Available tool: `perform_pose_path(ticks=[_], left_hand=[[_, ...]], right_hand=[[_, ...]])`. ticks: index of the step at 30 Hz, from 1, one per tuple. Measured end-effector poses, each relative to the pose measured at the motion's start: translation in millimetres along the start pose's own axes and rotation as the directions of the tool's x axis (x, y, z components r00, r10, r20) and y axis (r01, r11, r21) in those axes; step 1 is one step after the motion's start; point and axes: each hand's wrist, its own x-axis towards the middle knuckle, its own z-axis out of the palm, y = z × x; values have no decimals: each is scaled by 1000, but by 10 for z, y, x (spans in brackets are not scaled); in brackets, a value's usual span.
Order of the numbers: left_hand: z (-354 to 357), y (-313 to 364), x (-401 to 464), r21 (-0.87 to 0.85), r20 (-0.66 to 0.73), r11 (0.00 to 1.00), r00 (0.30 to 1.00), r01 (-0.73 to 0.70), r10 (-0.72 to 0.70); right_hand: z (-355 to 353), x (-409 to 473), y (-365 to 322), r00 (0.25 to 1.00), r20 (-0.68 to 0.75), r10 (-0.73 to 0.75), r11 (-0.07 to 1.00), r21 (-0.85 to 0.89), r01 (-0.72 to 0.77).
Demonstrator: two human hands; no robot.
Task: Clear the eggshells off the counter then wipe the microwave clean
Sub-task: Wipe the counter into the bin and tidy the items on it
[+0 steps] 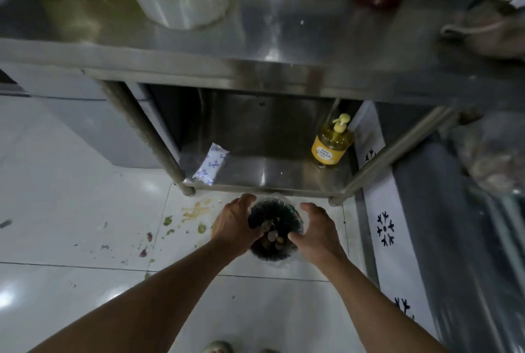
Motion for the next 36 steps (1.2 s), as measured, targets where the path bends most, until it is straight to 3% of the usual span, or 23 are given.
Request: perform_pose_path(ticks=[7, 13, 22, 28, 33, 36], left_hand=[[-898, 596, -431, -43, -55, 998, 997, -51, 48], [-1570, 999, -686, -59, -114, 986, 982, -155, 148], [-2335, 1392, -763, -176, -98, 967, 980, -186, 171], [-2510, 1596, -660, -163, -134, 958, 967, -236, 215], [-2410, 1838, -533, -158, -109, 961, 971, -227, 211], [-2260, 2006, -407, -129, -129, 965, 969, -229, 213]], right_hand=[[-751, -577, -653, 995, -89, -34, 997, 61, 39], [-1322, -868, -1175, 978, -176, -107, 994, -7, 108], [-2005, -1042, -1699, 954, -290, -75, 995, 36, 89], [-2401, -1055, -1662, 937, -349, -37, 994, 80, 69], [-2759, -920, -1307, 911, -408, 69, 996, 80, -39], [-2900, -729, -1016, 924, -374, 84, 995, 74, -61]])
